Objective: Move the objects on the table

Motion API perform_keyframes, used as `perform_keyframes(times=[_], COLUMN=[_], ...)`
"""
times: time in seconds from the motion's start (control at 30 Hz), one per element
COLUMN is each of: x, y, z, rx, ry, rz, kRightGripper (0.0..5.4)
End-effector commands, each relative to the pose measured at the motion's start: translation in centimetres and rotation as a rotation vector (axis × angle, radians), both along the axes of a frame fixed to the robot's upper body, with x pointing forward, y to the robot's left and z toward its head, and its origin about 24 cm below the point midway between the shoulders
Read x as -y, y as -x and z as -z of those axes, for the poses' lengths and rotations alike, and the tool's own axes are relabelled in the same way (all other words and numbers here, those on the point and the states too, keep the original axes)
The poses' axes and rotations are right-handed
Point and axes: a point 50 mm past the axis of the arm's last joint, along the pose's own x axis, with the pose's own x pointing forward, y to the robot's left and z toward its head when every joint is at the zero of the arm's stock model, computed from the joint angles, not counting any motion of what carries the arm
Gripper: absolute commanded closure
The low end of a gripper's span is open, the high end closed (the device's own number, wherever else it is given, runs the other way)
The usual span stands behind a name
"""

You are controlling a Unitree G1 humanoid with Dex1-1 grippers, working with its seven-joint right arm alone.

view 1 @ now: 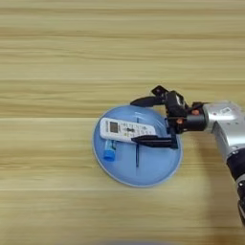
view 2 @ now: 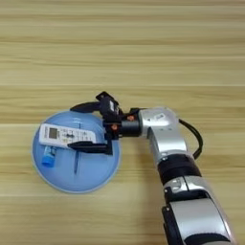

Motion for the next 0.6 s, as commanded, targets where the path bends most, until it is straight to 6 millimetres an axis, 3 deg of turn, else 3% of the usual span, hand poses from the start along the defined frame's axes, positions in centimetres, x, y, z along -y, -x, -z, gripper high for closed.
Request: perform_keyframes(times=[0.03,0.53,0.6], x=[0.0,-0.5,-0.5], y=[-1.4,-1.3,-1.3], z=[-2.8,-1.1,-1.0], rx=[0.132,0.163,0.166], ry=[0.027,0.149,0.161], rz=[0.012,0.008,0.007], kRightGripper=[0.04,0.04,0.37])
